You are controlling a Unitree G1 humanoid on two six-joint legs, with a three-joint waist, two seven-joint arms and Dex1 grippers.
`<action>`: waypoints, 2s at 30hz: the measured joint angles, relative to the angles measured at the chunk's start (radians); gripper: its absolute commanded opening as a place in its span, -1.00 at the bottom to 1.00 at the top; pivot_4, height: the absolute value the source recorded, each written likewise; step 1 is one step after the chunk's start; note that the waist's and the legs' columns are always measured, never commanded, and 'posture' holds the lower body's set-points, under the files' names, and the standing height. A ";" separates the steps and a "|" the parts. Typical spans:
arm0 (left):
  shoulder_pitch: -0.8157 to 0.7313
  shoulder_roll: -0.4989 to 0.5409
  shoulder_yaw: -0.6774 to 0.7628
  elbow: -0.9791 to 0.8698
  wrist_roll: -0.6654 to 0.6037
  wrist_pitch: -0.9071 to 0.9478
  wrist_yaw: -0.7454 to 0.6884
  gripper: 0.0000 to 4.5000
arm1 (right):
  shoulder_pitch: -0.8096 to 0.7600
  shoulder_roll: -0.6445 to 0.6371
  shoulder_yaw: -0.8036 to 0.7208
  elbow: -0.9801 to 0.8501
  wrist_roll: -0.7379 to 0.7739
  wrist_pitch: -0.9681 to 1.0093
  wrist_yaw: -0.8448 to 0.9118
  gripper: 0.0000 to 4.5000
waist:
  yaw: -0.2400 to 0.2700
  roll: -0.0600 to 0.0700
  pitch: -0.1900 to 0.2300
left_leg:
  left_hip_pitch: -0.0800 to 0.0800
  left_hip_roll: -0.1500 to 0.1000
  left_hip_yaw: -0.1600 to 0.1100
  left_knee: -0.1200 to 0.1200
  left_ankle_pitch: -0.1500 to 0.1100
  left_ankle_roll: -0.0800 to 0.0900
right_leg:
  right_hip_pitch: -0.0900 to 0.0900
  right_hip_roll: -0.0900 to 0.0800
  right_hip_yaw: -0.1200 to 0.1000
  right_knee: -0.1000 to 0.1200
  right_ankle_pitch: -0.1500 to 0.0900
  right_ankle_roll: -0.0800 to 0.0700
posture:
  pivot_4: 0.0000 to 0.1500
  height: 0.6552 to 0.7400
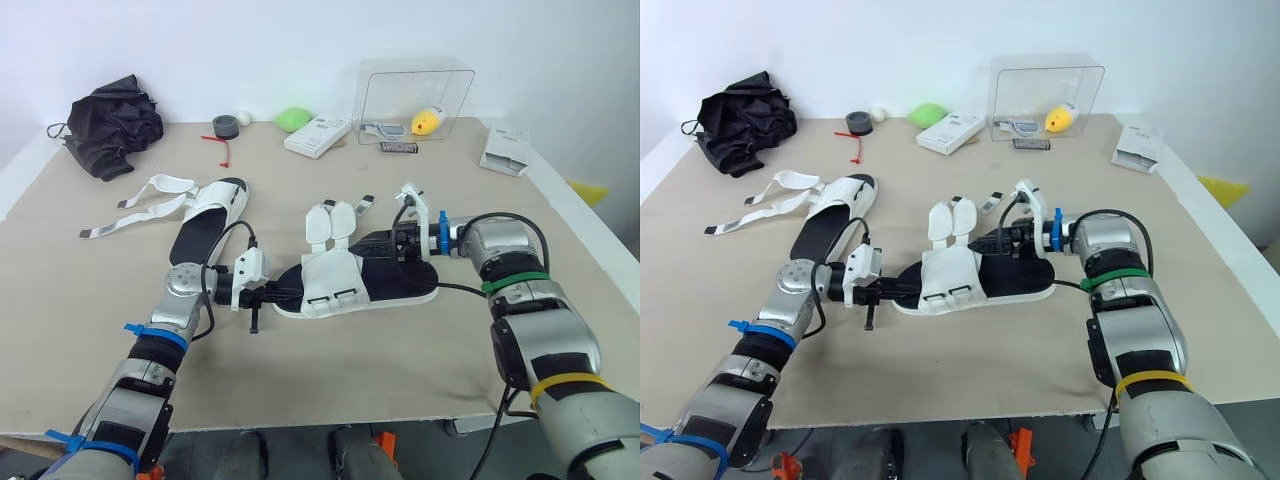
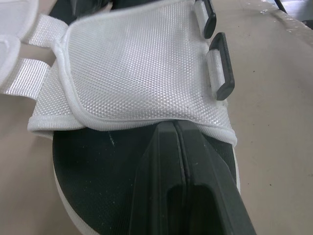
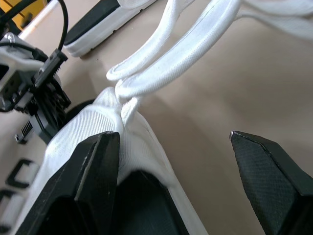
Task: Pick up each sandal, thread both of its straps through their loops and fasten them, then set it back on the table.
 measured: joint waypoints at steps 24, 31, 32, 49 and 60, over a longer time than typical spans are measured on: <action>0.015 0.020 -0.002 -0.026 0.009 -0.019 0.005 -1.00 | -0.113 0.182 -0.243 0.225 0.039 -0.046 -0.202 0.72 | -0.008 0.000 0.000 | 0.000 0.001 -0.001 0.000 0.000 0.000 | 0.000 0.001 -0.001 0.000 0.000 0.000 | 1.00 1.00; 0.021 0.020 -0.001 -0.035 0.009 -0.012 0.011 -1.00 | -0.171 0.193 -0.346 0.257 0.073 -0.090 -0.326 0.72 | -0.008 0.000 0.000 | 0.000 0.001 -0.001 0.000 0.000 0.000 | 0.000 0.001 -0.001 0.000 0.000 0.000 | 1.00 1.00; 0.025 0.019 -0.001 -0.041 0.009 -0.012 0.013 -1.00 | -0.180 0.197 -0.366 0.265 0.080 -0.102 -0.355 0.72 | -0.008 0.000 0.000 | 0.000 0.001 -0.001 0.000 0.000 0.000 | 0.000 0.001 -0.001 0.000 0.000 0.000 | 1.00 1.00; 0.060 0.022 0.003 -0.099 0.008 0.011 0.039 -1.00 | -0.211 0.222 -0.433 0.295 0.076 -0.174 -0.501 0.39 | -0.009 0.000 0.000 | 0.000 0.001 -0.001 -0.003 0.000 0.000 | 0.000 0.001 -0.001 -0.002 0.000 0.000 | 1.00 1.00; 0.068 0.023 0.004 -0.117 0.008 0.026 0.041 -1.00 | -0.216 0.223 -0.436 0.295 0.070 -0.196 -0.503 -0.97 | -0.009 0.000 0.000 | 0.000 0.001 -0.001 -0.003 -0.001 0.001 | 0.000 0.001 -0.001 -0.003 0.000 -0.001 | 1.00 1.00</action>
